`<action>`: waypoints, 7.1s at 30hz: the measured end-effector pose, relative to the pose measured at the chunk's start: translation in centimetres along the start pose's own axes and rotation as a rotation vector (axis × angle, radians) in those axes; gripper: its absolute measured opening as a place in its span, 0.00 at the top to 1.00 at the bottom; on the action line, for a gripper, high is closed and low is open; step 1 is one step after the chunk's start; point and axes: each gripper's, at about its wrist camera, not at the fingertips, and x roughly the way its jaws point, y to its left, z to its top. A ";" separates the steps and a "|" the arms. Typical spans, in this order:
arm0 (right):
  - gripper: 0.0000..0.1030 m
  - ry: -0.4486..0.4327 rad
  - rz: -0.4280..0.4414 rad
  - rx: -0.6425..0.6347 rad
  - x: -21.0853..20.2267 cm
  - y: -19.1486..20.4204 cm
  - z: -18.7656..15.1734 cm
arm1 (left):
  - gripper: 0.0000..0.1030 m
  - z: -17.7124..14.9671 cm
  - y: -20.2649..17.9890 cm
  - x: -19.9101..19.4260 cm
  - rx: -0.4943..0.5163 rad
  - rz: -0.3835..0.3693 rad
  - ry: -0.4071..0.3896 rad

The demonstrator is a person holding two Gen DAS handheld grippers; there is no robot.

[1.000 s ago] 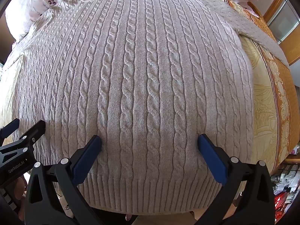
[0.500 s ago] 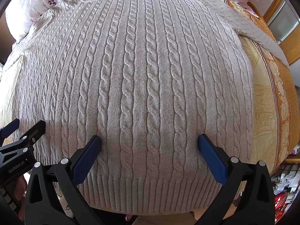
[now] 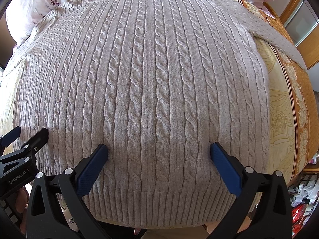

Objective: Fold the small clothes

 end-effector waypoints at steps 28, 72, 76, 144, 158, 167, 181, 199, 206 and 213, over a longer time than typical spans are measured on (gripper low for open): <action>0.01 -0.014 0.000 0.007 -0.1 0.0 0.1 | 0.02 0.0 0.0 0.0 -0.001 0.000 -0.003; 0.01 -0.305 0.387 0.367 -1.5 -11.6 5.9 | 0.02 4.1 0.1 -1.7 0.014 -0.029 -0.217; 0.13 -0.324 0.387 0.501 -0.7 -16.5 7.4 | 0.02 5.4 0.1 -1.7 0.026 -0.124 -0.278; 0.90 -0.168 0.877 0.366 7.0 -11.6 17.5 | 0.02 10.6 3.9 2.7 -0.171 -0.293 -0.280; 0.56 -0.274 0.799 0.566 4.7 -17.7 18.0 | 0.02 10.7 3.7 2.8 -0.163 -0.293 -0.285; 0.81 -0.386 0.719 0.808 4.8 -25.3 16.9 | 0.02 10.5 4.5 2.5 -0.206 -0.337 -0.294; 0.90 -0.216 0.990 0.469 4.9 -11.4 23.1 | 0.02 10.9 10.8 1.0 -0.438 -0.358 -0.381; 0.90 -0.032 0.813 0.104 6.8 1.5 25.8 | 0.02 9.8 22.3 -0.9 -0.709 -0.219 -0.519; 0.90 0.001 0.806 0.049 6.9 4.9 25.8 | 0.03 10.0 23.1 -0.2 -0.729 -0.223 -0.512; 0.71 0.000 0.712 -0.156 5.6 8.5 24.6 | 0.03 10.6 22.3 0.3 -0.696 -0.250 -0.501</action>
